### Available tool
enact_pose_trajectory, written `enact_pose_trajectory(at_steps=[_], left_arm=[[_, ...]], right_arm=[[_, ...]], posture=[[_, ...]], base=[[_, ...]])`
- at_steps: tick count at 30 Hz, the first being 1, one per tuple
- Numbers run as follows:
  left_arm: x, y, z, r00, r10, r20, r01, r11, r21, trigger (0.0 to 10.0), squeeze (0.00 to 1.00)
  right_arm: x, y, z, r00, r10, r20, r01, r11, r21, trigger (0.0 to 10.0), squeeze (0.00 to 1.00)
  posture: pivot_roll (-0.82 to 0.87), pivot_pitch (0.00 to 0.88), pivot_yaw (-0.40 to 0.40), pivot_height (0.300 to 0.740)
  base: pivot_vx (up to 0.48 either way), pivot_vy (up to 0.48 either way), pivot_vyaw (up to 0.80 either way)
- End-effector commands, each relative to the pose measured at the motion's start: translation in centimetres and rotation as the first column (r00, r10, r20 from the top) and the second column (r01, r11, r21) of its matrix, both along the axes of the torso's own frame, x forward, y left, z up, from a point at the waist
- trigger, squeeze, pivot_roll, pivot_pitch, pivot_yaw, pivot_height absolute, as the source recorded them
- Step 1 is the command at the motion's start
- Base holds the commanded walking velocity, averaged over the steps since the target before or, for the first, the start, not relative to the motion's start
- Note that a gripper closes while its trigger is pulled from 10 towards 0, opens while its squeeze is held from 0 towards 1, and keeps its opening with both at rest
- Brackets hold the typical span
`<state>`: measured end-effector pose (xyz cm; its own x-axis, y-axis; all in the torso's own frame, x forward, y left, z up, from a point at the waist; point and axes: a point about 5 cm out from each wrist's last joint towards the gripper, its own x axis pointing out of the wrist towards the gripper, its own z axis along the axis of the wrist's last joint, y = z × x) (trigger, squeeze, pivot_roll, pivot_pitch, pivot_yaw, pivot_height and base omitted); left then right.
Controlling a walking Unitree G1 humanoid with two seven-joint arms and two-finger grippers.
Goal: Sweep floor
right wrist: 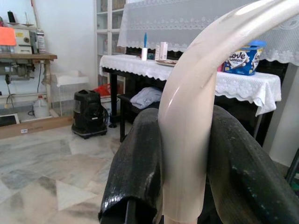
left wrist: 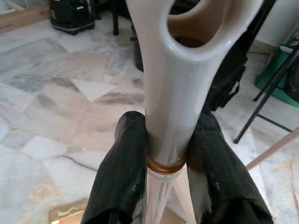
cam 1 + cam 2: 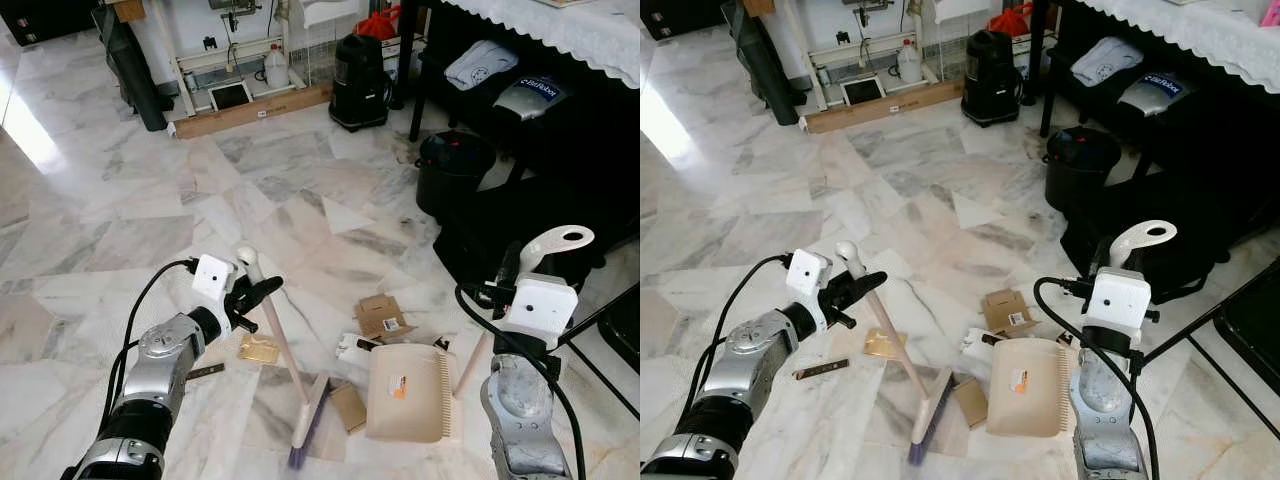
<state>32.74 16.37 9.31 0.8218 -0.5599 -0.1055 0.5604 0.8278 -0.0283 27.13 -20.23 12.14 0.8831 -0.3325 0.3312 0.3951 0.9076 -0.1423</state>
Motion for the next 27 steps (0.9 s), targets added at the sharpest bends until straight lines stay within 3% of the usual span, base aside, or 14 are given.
enact_pose_trajectory(at_steps=[1, 6, 15, 19, 24, 27], left_arm=[[-0.1, -0.2, 0.4, 1.0, -0.02, 0.006, 0.02, 0.999, -0.029, 10.0, 0.0], [-0.1, -0.4, 0.7, 0.999, -0.045, -0.001, 0.045, 0.996, -0.072, 10.0, 0.0], [-1.4, -0.9, 0.6, 0.964, -0.25, -0.091, 0.24, 0.964, -0.112, 10.0, 0.0], [-1.6, -0.9, 0.5, 0.954, -0.277, -0.11, 0.266, 0.958, -0.108, 10.0, 0.0], [-1.3, -0.5, 0.6, 0.973, -0.213, -0.085, 0.209, 0.976, -0.059, 10.0, 0.0], [-0.8, 0.4, 1.1, 0.997, -0.071, -0.021, 0.07, 0.996, -0.058, 10.0, 0.0]], right_arm=[[-0.1, 0.0, 0.8, 0.999, -0.003, 0.037, 0.003, 1.0, -0.006, 10.0, 0.0], [-0.1, 0.0, 0.7, 0.999, -0.002, 0.034, 0.002, 1.0, -0.005, 10.0, 0.0], [0.0, 0.0, 0.6, 1.0, 0.004, 0.025, -0.004, 1.0, -0.001, 10.0, 0.0], [0.0, 0.0, 0.5, 1.0, 0.006, 0.023, -0.006, 1.0, 0.0, 10.0, 0.0], [0.1, 0.1, 0.5, 1.0, 0.01, 0.022, -0.01, 1.0, 0.001, 10.0, 0.0], [0.1, 0.2, 0.6, 1.0, 0.012, 0.022, -0.012, 1.0, 0.002, 10.0, 0.0]], posture=[[-0.05, 0.078, 0.067, 0.74], [-0.05, 0.078, 0.067, 0.74], [-0.04, 0.08, 0.066, 0.74], [-0.04, 0.081, 0.064, 0.74], [-0.04, 0.082, 0.064, 0.74], [-0.04, 0.081, 0.064, 0.74]], base=[[0.0, 0.0, 0.0], [0.0, 0.0, 0.0], [0.0, 0.0, 0.0], [0.0, 0.0, 0.0], [0.0, 0.0, 0.0], [0.0, 0.0, 0.0]])
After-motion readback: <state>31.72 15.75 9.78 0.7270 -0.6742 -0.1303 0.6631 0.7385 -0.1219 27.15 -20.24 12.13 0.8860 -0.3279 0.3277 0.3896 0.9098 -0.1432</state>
